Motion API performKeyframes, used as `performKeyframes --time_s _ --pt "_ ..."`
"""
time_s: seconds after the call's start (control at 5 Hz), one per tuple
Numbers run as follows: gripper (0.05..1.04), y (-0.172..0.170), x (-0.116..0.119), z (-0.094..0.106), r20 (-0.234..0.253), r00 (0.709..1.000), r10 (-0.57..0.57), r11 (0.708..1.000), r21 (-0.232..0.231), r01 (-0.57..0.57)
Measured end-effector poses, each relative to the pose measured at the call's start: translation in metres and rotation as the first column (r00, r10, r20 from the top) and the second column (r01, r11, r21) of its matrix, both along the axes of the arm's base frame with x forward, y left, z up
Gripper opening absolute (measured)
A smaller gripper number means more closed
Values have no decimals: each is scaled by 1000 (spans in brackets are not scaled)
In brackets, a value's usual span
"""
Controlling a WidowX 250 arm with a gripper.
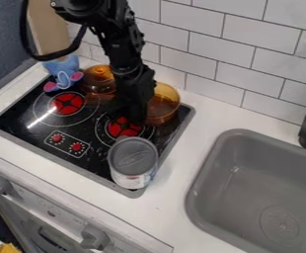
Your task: Picked up orange object and moved it to the bottom left burner
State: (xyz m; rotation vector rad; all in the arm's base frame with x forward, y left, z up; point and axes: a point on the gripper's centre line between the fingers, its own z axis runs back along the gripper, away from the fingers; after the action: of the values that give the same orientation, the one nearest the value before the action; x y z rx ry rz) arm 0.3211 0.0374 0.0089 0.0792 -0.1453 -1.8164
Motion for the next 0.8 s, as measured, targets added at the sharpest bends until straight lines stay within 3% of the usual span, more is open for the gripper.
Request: performKeyframes --time_s 0.2,0.4,0.8 --pt "74 12 -9 11 9 1000 18 1000 2 -18" --pt "74 30 -22 25 23 997 71 997 38 -72" --pt "74 79 -56 26 -13 976 216 973 92 -214"
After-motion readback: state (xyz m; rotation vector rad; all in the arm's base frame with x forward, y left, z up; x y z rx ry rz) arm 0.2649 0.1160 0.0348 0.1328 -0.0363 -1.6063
